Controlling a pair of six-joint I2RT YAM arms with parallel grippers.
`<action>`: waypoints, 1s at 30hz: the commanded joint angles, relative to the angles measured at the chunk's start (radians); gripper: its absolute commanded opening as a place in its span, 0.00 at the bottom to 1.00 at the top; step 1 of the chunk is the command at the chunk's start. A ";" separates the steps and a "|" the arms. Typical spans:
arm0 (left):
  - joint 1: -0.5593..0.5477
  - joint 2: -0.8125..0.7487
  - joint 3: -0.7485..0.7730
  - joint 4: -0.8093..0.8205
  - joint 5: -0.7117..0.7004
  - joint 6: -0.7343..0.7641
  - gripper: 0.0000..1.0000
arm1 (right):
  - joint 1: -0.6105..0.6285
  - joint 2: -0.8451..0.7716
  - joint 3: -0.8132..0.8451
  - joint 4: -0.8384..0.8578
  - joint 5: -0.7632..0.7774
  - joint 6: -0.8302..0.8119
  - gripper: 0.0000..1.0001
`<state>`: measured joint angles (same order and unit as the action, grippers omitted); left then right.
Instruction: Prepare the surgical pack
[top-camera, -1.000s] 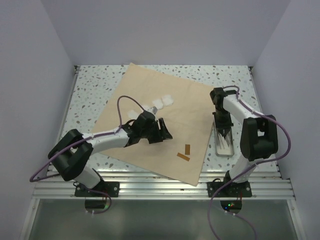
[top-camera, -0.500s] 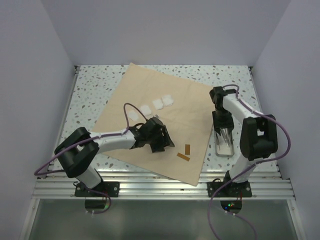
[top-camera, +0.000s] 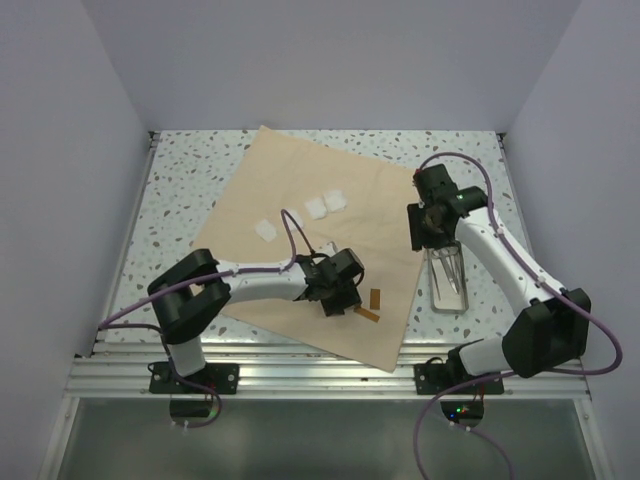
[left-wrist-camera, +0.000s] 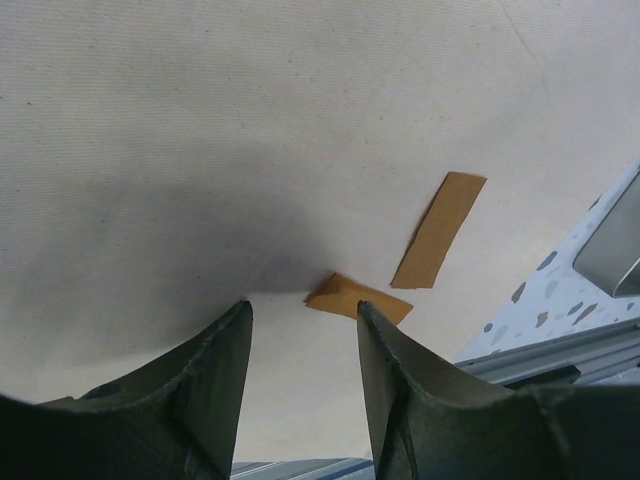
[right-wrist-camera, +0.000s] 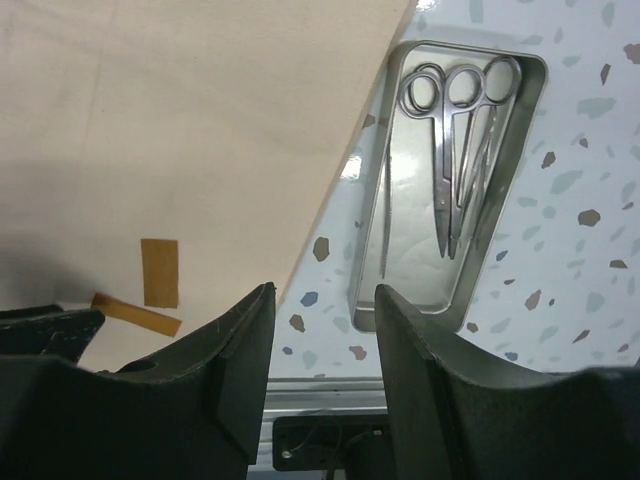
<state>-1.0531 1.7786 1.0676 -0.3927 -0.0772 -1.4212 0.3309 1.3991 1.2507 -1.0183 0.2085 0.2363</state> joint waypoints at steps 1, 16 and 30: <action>-0.019 0.033 0.055 -0.090 -0.068 -0.074 0.50 | 0.003 -0.028 -0.013 0.041 -0.055 -0.015 0.49; -0.054 0.076 0.114 -0.121 -0.113 -0.087 0.33 | 0.026 -0.043 -0.042 0.107 -0.143 -0.037 0.50; -0.071 0.045 0.104 -0.098 -0.159 -0.067 0.30 | 0.031 -0.057 -0.045 0.104 -0.136 -0.040 0.52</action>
<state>-1.1118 1.8458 1.1530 -0.4736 -0.1810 -1.4994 0.3546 1.3685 1.2106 -0.9348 0.0834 0.2153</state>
